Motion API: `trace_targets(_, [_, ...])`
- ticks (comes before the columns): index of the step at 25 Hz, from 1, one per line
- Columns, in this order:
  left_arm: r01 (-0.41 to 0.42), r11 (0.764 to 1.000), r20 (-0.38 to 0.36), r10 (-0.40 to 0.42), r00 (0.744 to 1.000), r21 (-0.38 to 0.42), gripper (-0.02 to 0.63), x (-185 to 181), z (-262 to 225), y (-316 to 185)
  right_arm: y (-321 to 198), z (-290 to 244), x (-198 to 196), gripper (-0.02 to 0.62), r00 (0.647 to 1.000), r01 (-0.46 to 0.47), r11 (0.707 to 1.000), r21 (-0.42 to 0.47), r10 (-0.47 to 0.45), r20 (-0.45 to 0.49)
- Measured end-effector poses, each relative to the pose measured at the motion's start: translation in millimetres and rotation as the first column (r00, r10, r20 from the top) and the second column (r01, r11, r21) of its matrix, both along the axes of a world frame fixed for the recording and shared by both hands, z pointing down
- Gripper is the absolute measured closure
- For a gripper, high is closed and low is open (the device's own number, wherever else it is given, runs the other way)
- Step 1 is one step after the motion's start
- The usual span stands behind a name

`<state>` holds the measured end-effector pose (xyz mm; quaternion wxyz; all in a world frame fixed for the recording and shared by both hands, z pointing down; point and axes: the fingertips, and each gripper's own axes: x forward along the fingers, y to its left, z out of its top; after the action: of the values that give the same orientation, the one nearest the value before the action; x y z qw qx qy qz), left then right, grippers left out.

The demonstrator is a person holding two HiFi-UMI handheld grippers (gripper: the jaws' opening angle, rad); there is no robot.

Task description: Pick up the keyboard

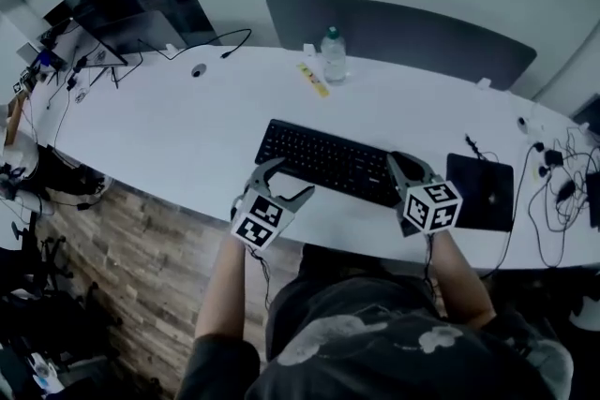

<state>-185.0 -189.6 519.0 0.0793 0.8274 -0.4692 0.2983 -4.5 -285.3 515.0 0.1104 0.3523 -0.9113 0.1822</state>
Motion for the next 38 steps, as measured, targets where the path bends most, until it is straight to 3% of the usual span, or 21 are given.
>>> trace_targets(3, [-0.154,0.984,0.117,0.163,0.98,-0.088,0.214,-17,16,-9,-10,-2,-10,0.561,0.999,-0.047,0.999,0.0,0.047,-0.006])
trace_targets(6, [-0.26,0.945,0.208,0.3,0.931,-0.2,0.145,-36,35,-17,-19,-7,-19,0.555,0.996,-0.084,0.996,0.004,0.084,-0.01])
trace_targets(10, [-0.336,0.879,0.262,0.431,0.864,-0.337,0.089,-57,57,-30,-27,-5,-26,0.513,0.992,-0.128,0.992,-0.019,0.127,-0.022])
trace_targets(13, [-0.385,0.836,0.287,0.508,0.812,-0.391,0.072,-65,68,-43,-30,-1,-24,0.497,0.985,-0.171,0.985,-0.039,0.169,-0.039])
trace_targets(16, [-0.428,0.795,0.29,0.57,0.768,-0.43,0.069,-69,76,-59,-33,2,-21,0.497,0.975,-0.215,0.976,-0.039,0.212,-0.059])
trace_targets(22, [-0.482,0.691,0.272,0.684,0.677,-0.539,0.067,-74,100,-71,-34,8,-13,0.497,0.954,-0.292,0.955,-0.049,0.287,-0.09])
trace_targets(26, [-0.504,0.642,0.291,0.739,0.608,-0.578,0.064,-79,112,-77,-33,14,-9,0.497,0.941,-0.328,0.942,-0.068,0.32,-0.109])
trace_targets(33, [-0.535,0.552,0.227,0.8,0.555,-0.64,0.031,-73,124,-79,-36,19,-5,0.497,0.929,-0.359,0.93,-0.079,0.348,-0.13])
trace_targets(38, [-0.547,0.507,0.214,0.832,0.512,-0.666,0.021,-64,126,-82,-37,22,-1,0.497,0.925,-0.367,0.925,-0.096,0.352,-0.144])
